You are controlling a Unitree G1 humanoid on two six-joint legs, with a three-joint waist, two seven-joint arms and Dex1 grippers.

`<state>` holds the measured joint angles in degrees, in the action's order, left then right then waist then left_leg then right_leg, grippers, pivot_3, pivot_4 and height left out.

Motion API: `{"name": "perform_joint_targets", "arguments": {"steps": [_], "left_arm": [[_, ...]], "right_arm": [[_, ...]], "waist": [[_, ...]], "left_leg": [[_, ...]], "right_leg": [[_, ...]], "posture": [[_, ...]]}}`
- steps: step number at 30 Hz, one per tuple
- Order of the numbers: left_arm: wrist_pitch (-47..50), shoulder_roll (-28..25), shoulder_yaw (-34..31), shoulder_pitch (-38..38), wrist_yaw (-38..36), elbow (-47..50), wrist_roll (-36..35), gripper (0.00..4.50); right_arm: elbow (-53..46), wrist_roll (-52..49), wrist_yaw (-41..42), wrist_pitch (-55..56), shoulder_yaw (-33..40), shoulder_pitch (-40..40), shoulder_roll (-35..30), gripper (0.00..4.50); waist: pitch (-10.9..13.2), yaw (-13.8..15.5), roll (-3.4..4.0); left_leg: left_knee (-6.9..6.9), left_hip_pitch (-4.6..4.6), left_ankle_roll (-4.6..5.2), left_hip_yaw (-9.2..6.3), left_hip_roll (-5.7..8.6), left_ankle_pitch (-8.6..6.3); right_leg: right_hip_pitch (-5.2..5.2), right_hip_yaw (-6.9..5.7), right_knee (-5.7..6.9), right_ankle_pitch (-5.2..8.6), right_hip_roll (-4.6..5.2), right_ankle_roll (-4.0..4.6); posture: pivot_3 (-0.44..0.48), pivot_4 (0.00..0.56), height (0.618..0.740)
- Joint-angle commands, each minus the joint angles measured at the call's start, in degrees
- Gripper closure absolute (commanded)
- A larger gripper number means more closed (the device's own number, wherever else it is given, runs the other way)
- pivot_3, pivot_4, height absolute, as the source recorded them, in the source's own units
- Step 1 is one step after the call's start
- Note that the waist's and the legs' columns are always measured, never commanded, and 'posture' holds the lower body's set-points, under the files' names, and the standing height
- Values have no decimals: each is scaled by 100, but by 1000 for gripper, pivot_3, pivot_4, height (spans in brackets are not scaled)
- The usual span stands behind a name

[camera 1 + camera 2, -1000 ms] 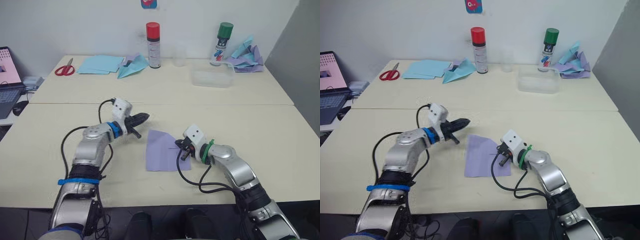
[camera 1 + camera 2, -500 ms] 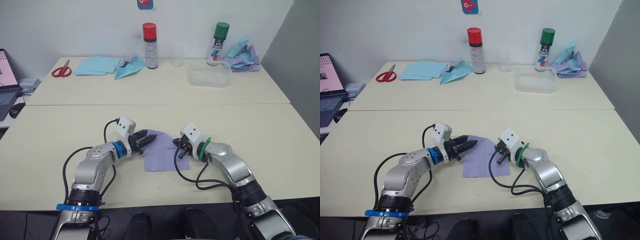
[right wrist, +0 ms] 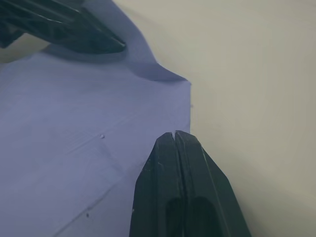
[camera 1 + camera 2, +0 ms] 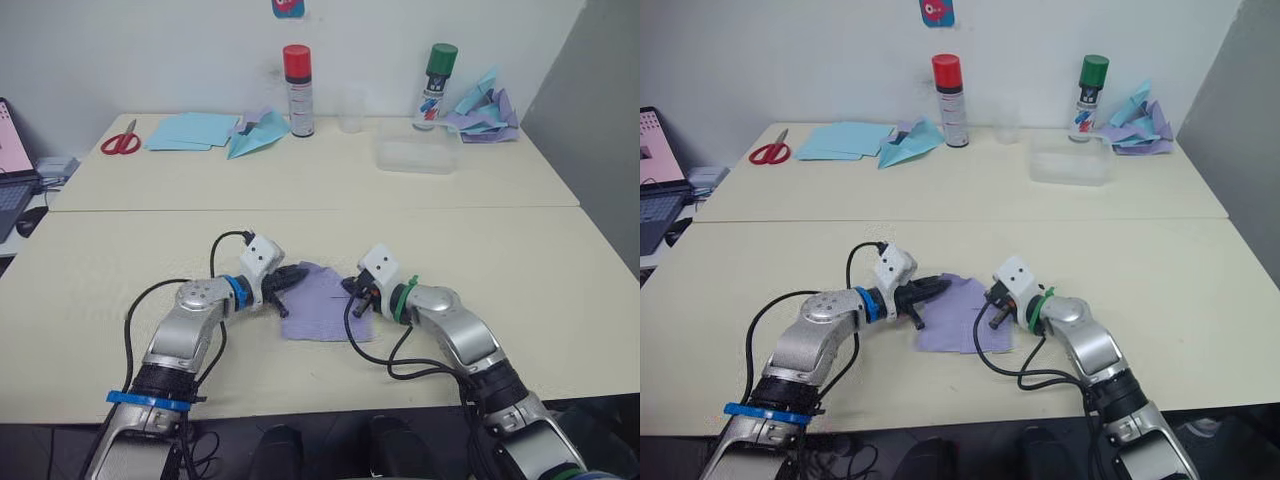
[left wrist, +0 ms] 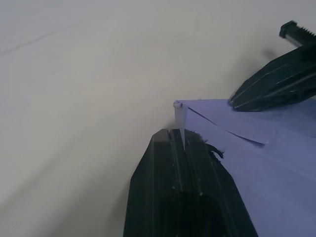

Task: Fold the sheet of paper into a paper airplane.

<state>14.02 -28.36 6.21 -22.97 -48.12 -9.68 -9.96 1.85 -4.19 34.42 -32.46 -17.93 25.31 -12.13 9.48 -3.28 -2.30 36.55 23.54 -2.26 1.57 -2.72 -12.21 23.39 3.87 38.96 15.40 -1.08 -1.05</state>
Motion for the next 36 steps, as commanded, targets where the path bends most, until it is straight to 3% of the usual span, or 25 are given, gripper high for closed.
{"name": "perform_joint_targets", "arguments": {"steps": [1,17,21,28,36], "left_arm": [[-587,-94,171,-137,-64,-7,333,4479],[-1245,-356,818,-154,-445,-121,1215,4479],[-1201,-320,804,-206,-438,-194,1251,4479],[-1103,-269,721,-231,-430,-246,1182,4479],[-1181,-256,646,-180,-362,-102,1122,4479]], "right_arm": [[-74,-67,68,-146,-46,-66,17,4500],[45,-147,-21,56,210,44,252,4500],[335,-245,-242,396,493,313,568,4500],[1230,-90,-404,780,339,758,1004,4500],[1631,261,-380,701,38,806,891,4500]], "waist": [[0,1,0],[0,3,0],[3,3,3],[4,5,5],[4,5,5]], "left_leg": [[-6,0,0,2,-1,0],[-17,1,0,9,-1,0],[-17,4,0,10,-1,0],[-17,10,0,11,-1,0],[-17,19,1,8,-3,1]], "right_leg": [[2,1,-1,1,1,0],[10,0,-2,3,3,-1],[12,0,-2,3,2,-1],[16,-8,-2,3,3,-2],[22,-8,-2,3,5,-2]], "posture": [[0,150,740],[0,150,740],[0,150,740],[0,150,740],[0,150,740]]}}
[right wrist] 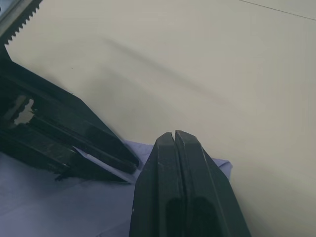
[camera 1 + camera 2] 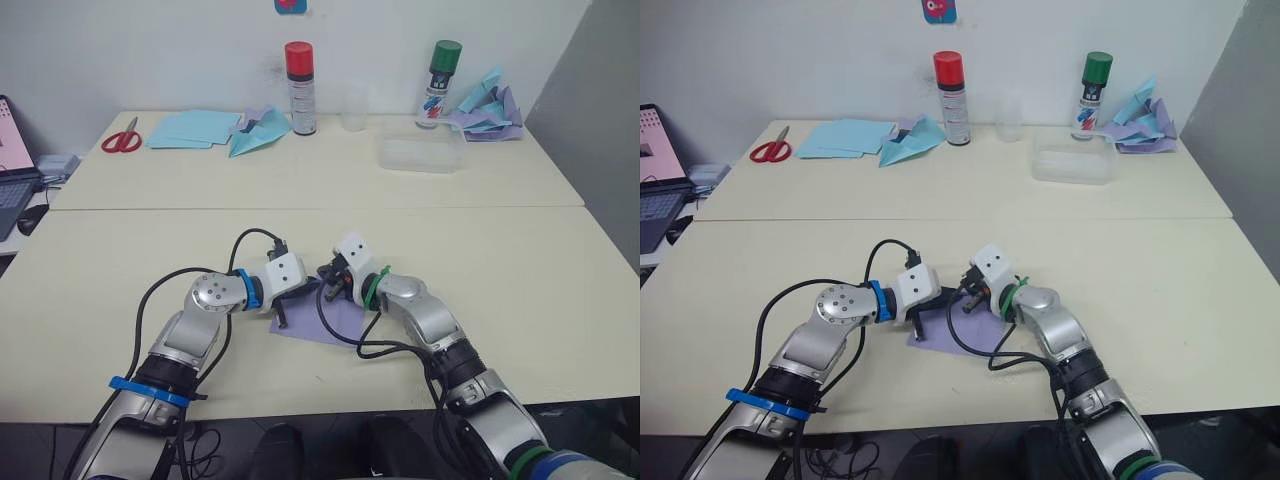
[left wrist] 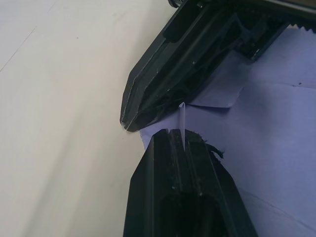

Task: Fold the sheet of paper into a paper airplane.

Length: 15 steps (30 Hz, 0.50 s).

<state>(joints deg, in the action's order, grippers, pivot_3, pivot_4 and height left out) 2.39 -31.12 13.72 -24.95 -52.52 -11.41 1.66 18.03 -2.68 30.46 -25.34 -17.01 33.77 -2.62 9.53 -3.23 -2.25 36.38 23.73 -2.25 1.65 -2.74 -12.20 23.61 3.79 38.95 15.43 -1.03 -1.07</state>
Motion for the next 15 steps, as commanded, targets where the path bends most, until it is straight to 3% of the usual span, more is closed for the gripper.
{"name": "perform_joint_targets", "arguments": {"steps": [1,2,6,9,11,13,15], "left_arm": [[-35,35,-142,40,79,130,-106,4479],[-45,34,-173,60,63,185,-169,3949],[-84,-125,-272,204,-54,540,-320,2802],[448,-324,-623,389,-224,1211,-828,1785],[1114,-787,-845,691,-631,1787,-1257,1198],[1637,-1044,-1156,855,-686,2079,-1609,1198],[1974,-975,-1505,805,-384,1999,-1869,1198]], "right_arm": [[10,120,19,-14,-67,-71,-73,4500],[17,128,19,-20,-71,-92,-76,4500],[-8,159,14,-14,-80,-164,-57,4500],[-78,182,14,-35,-85,-214,-45,4500],[-148,183,64,-61,-108,-257,-58,4500],[-266,163,146,-114,-145,-315,-76,4500],[-413,125,223,-192,-184,-370,-92,4500]], "waist": [[0,0,0],[0,0,0],[0,0,0],[0,-1,0],[0,-13,-3],[2,-20,3],[4,-6,5]], "left_leg": [[0,0,0,0,0,0],[0,0,0,0,0,0],[0,2,0,-1,-2,0],[0,5,0,-3,-4,0],[0,8,0,-6,-4,0],[-8,3,0,-12,-6,0],[-12,1,0,-15,-5,0]], "right_leg": [[0,0,0,0,0,0],[0,0,0,0,0,0],[-1,1,1,0,2,0],[2,3,0,1,7,-2],[3,3,1,2,7,-2],[5,7,1,4,7,2],[5,6,2,5,7,4]], "posture": [[0,150,740],[0,150,740],[0,150,740],[0,150,740],[0,150,740],[0,150,740],[0,150,740]]}}
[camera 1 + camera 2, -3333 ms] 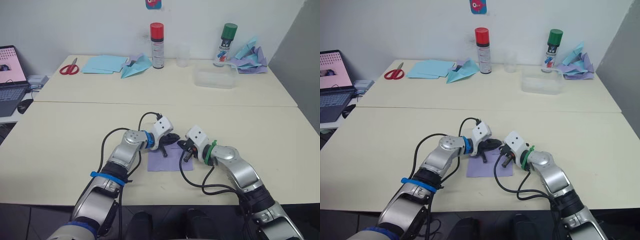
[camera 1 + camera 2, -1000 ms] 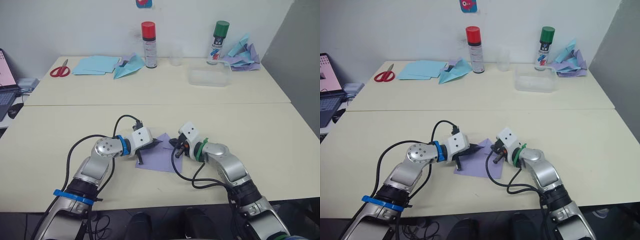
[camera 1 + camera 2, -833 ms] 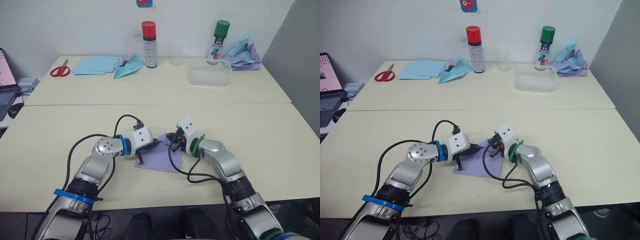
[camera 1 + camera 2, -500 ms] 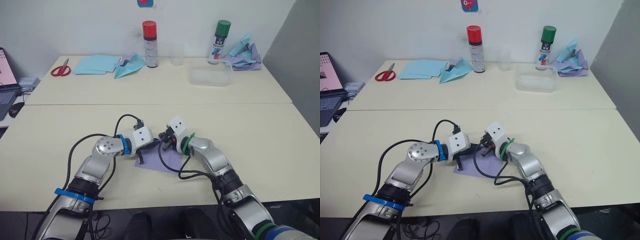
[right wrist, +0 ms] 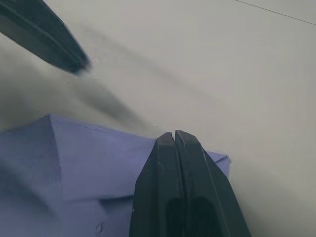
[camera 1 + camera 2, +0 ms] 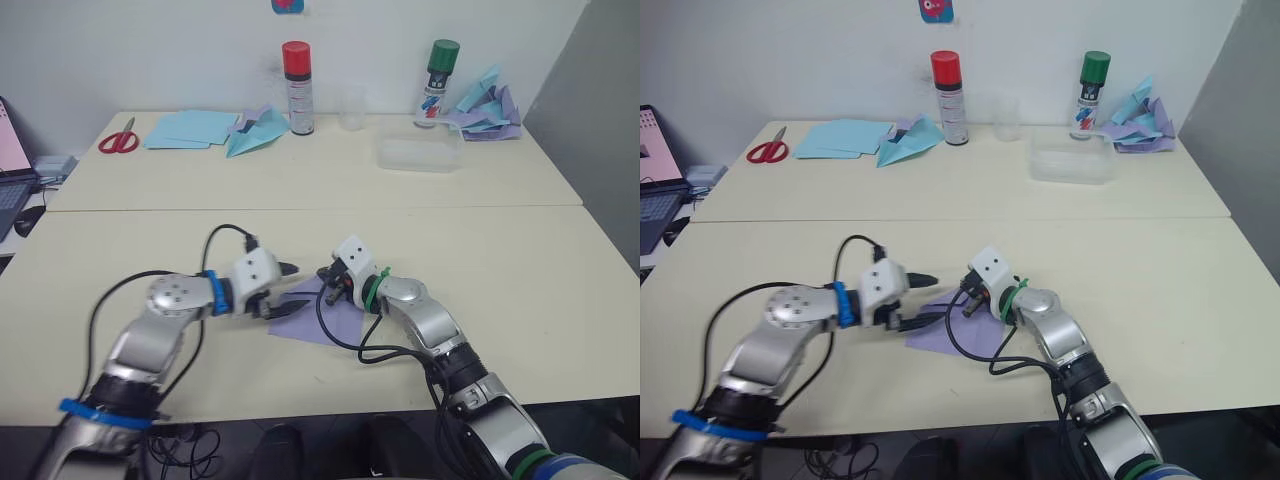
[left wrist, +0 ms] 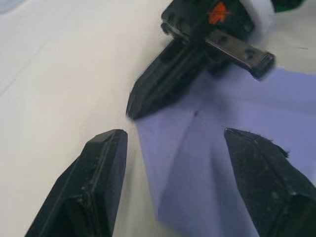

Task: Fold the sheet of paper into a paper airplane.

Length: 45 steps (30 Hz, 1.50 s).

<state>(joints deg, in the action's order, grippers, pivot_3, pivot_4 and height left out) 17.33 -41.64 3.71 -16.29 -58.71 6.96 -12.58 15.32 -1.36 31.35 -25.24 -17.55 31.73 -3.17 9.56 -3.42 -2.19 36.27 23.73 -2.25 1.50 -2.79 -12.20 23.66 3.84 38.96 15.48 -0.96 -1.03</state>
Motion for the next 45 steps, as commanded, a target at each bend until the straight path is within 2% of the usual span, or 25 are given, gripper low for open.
{"name": "perform_joint_targets", "arguments": {"steps": [1,2,3,4,6,7,8,10,13,15,21,28,35,40,45], "left_arm": [[629,216,-709,-118,449,28,-590,1198],[735,343,-840,-158,604,-63,-701,1198],[796,481,-924,-194,737,-136,-776,1480],[869,633,-958,-217,836,-179,-854,1568],[869,864,-832,-222,953,-254,-820,2118],[803,1025,-644,-240,1022,-334,-701,2184],[734,1176,-472,-263,1098,-421,-584,2537],[615,1363,-227,-310,1214,-608,-389,2953],[345,1439,95,-333,1309,-1031,19,3908],[293,1498,196,-325,1279,-1155,51,4484],[410,1551,294,-344,1477,-1450,230,4484],[693,1570,405,-179,1422,-1316,175,4484],[603,1600,372,-123,1582,-1376,267,4484],[595,1617,386,-112,1597,-1355,253,4484],[579,1673,417,-201,1622,-1385,265,4484]], "right_arm": [[-239,-28,182,-254,-161,-206,-50,4500],[-310,-36,220,-292,-189,-237,-63,4500],[-361,-32,262,-317,-217,-260,-81,4500],[-388,-24,300,-325,-240,-279,-97,4500],[-400,-17,325,-334,-249,-299,-117,4500],[-374,-16,321,-328,-231,-285,-127,4500],[-349,-14,312,-326,-214,-263,-131,4500],[-310,-15,288,-319,-188,-223,-131,4500],[-279,-14,237,-310,-162,-183,-107,4500],[-296,-8,206,-320,-171,-184,-76,4500],[-325,-24,91,-305,-127,-171,44,4500],[-48,14,-250,-351,10,-76,257,4500],[247,82,-869,-343,585,14,28,4500],[199,32,-824,-207,601,-58,-77,4500],[-308,-385,-506,410,680,-96,163,4500]], "waist": [[0,39,-1],[-1,50,-2],[-1,51,-2],[-1,50,-3],[-1,48,-3],[-2,42,-5],[-1,33,-7],[-3,35,-3],[-3,28,-4],[-3,20,-4],[-4,23,-5],[-5,15,-5],[-8,33,-8],[-10,35,-10],[-7,34,-8]], "left_leg": [[0,1,0,-1,0,0],[1,2,0,0,4,0],[3,2,0,0,4,0],[3,2,0,0,4,0],[3,1,0,1,6,0],[3,1,0,2,6,0],[3,1,0,4,7,0],[1,1,0,4,8,0],[1,2,0,6,8,0],[1,1,0,5,9,0],[1,-2,0,4,7,0],[1,-38,0,4,6,0],[-10,-62,0,14,7,0],[-12,-66,0,22,9,0],[-15,-64,0,20,9,0]], "right_leg": [[-1,-5,-1,0,0,0],[-2,-13,-2,1,0,0],[-3,-14,-2,2,0,-2],[-3,-14,-3,2,0,-2],[-3,-17,-3,2,0,-2],[-3,-18,-3,1,0,-3],[-3,-15,-3,1,-1,-3],[-3,-12,-1,2,0,-4],[-3,-11,-1,2,-1,-3],[-2,-11,0,1,-5,-3],[-7,-11,1,2,-5,-3],[-33,-7,2,1,-4,-3],[-48,6,2,2,2,-3],[-48,15,0,2,3,-4],[-48,14,-1,2,3,-4]], "posture": [[0,150,740],[0,150,740],[0,150,740],[0,150,740],[0,150,740],[0,150,740],[0,150,740],[0,150,740],[0,150,740],[0,150,740],[0,150,740],[0,150,740],[0,150,740],[0,150,740],[0,150,740]]}}
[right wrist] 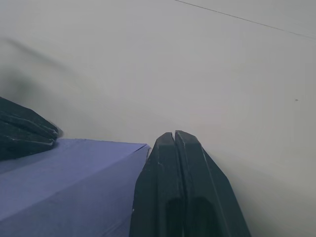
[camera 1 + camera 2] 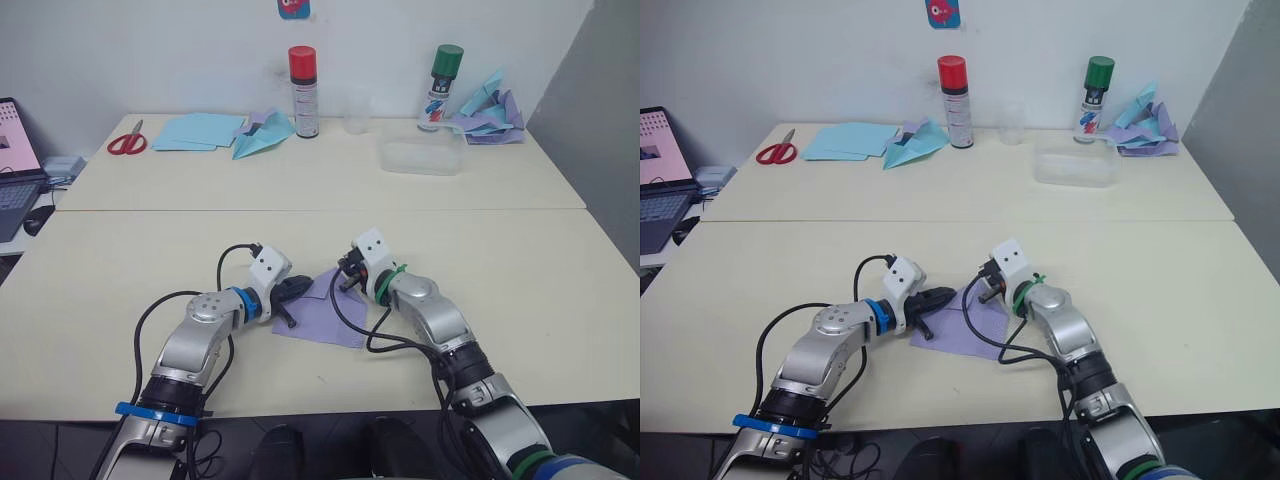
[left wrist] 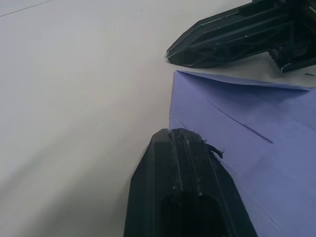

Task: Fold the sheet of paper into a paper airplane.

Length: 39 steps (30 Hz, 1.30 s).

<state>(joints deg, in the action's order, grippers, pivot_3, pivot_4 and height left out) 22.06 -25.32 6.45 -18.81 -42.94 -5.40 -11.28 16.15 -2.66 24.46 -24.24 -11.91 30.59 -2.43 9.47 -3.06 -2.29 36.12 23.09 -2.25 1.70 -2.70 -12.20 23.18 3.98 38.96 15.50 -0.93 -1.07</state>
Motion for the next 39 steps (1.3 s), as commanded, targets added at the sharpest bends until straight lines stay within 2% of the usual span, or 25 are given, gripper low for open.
{"name": "perform_joint_targets", "arguments": {"steps": [1,5,10,16,23,29,31,33,39], "left_arm": [[97,41,145,40,40,-159,137,4484],[80,70,167,-6,35,-180,158,4484],[61,66,168,-66,25,-193,190,4484],[247,-31,48,-41,53,-13,157,4484],[1067,-421,-461,638,384,821,14,4484],[764,-543,-839,1069,592,1176,-72,4484],[704,-338,-1031,900,585,1378,-404,4484],[645,-272,-1002,678,594,1407,-430,4484],[589,-191,-388,207,378,1119,-223,4484]], "right_arm": [[-435,-284,252,344,77,9,104,4500],[-452,-261,464,144,-194,-105,146,4500],[-51,133,347,-168,-573,-81,71,4500],[84,275,289,-192,-613,-55,62,4500],[215,292,165,-121,-544,49,112,4500],[182,251,195,-130,-570,34,110,4500],[172,245,231,-132,-584,28,90,4500],[166,235,269,-126,-592,31,72,4500],[96,185,382,-153,-590,35,61,4500]], "waist": [[2,-7,2],[2,-2,2],[2,17,2],[0,14,0],[0,-54,0],[0,-62,1],[1,-58,0],[3,-49,-2],[3,-27,-3]], "left_leg": [[0,0,0,2,0,0],[-1,0,0,-1,-1,0],[0,0,0,1,1,0],[-1,-6,0,2,-2,0],[-11,-9,0,5,-9,0],[-15,-14,0,-5,-14,0],[-15,-14,0,-4,-14,0],[-14,-10,0,-4,-12,0],[-14,-9,0,1,-6,0]], "right_leg": [[1,0,0,0,0,0],[2,-1,0,0,0,0],[2,-1,0,0,0,0],[0,0,1,0,1,0],[2,5,0,1,0,1],[1,10,2,7,1,12],[1,11,2,7,2,14],[2,9,2,8,3,15],[2,7,-1,8,2,13]], "posture": [[0,150,740],[0,150,740],[0,150,740],[0,150,740],[0,150,740],[0,150,740],[0,150,740],[0,150,740],[0,150,740]]}}
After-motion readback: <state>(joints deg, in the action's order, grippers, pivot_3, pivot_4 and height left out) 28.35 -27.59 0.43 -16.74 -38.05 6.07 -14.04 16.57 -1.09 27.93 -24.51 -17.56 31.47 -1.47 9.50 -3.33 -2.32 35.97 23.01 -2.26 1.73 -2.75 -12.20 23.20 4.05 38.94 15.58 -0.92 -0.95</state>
